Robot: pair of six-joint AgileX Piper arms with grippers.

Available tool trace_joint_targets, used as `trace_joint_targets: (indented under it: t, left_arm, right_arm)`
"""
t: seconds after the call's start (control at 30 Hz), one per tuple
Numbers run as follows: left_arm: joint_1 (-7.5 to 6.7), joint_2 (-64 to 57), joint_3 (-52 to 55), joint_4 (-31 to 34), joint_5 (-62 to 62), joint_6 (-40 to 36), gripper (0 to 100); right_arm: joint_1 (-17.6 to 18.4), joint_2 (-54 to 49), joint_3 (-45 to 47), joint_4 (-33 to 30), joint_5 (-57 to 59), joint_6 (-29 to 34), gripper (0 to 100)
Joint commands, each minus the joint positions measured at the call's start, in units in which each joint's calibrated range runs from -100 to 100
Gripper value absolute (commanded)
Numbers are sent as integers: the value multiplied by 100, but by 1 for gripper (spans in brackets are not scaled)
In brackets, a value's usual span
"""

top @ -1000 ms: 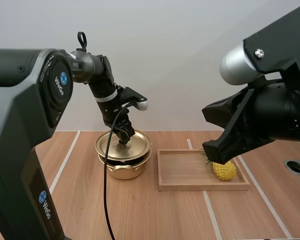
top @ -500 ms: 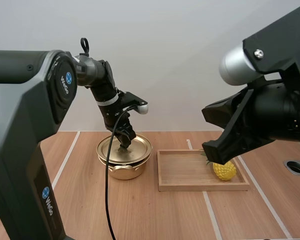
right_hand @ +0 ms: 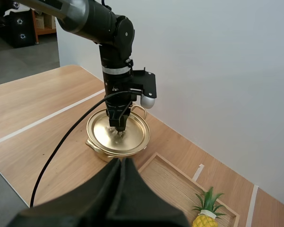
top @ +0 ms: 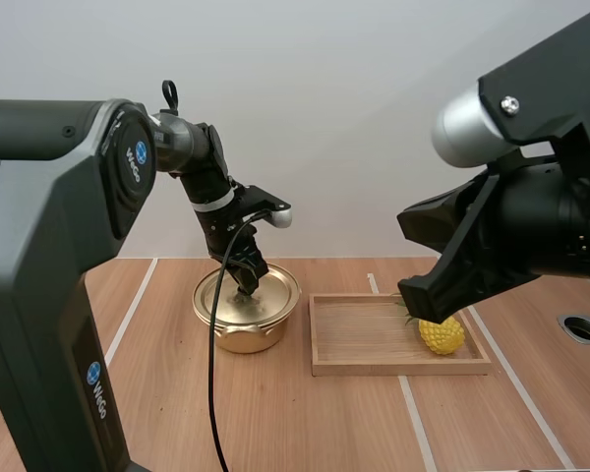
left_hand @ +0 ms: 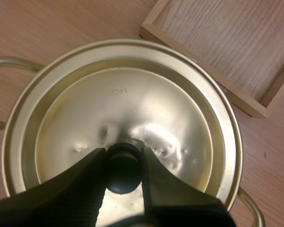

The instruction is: Open the pot, put the grape inside, and close it

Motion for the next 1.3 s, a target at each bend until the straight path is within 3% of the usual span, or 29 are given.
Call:
trace_joint_targets:
  t: [0.0,0.2,0.27,0.33,0.37,0.43,0.47,0.5,0.83,1.27]
  left_arm:
    - [-14,90,11,-66,166,-39,0]
    - [-14,90,11,-66,220,-72,0]
    - [-14,90,11,-66,262,-93,5]
    - [-14,90,11,-77,337,-126,21]
    - [-14,90,11,-100,409,-136,35]
    - [-14,90,11,-115,430,-242,73]
    - [-14,90,-5,-115,430,-355,97]
    - [-14,90,-5,-115,388,-466,100]
    - [-14,-309,-168,-81,405,-708,100]
    - [-14,-2418,-1516,459,520,-1282,100]
  right_arm:
    - [-2,-59,18,0,0,27,0]
    - [-2,-59,18,0,0,27,0]
    - [-2,-59,18,0,0,27,0]
    - [-2,-59,18,0,0,27,0]
    - [-2,-59,18,0,0,27,0]
    - [-2,-59,18,0,0,27,0]
    - [-2,-59,18,0,0,27,0]
    - [-2,-59,18,0,0,27,0]
    - [-2,-59,18,0,0,27,0]
    - [-2,-59,18,0,0,27,0]
